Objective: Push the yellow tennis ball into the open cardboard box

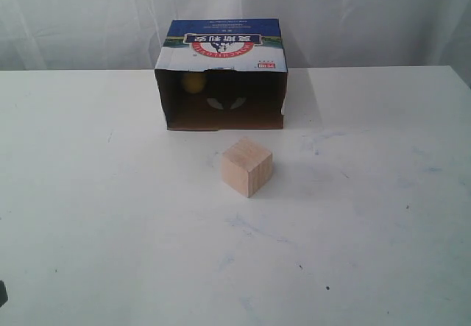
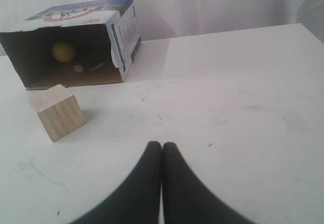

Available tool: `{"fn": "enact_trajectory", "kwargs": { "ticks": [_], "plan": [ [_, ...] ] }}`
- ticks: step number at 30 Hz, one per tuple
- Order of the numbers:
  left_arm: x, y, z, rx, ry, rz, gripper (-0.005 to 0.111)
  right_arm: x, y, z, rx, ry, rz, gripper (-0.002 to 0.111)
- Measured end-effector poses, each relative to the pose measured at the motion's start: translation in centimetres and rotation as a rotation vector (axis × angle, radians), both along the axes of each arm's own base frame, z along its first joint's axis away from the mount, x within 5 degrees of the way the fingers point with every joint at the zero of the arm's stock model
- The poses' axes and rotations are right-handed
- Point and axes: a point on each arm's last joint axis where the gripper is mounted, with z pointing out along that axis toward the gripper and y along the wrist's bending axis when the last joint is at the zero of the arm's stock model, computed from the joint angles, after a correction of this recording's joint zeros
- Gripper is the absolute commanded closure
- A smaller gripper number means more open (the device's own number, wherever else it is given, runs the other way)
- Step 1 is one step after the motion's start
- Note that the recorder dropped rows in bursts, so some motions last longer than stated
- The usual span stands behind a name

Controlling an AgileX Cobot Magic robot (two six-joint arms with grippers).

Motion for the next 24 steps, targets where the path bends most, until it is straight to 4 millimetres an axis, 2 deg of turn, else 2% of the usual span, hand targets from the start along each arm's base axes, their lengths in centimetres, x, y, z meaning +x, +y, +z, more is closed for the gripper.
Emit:
{"fn": "enact_trajectory", "kwargs": {
  "ticks": [24],
  "plan": [
    [-0.05,0.10,-0.32,0.029,0.026,0.007,0.107,0.00,0.00,0.00,0.000,0.000,0.000,0.108]
  ]
}}
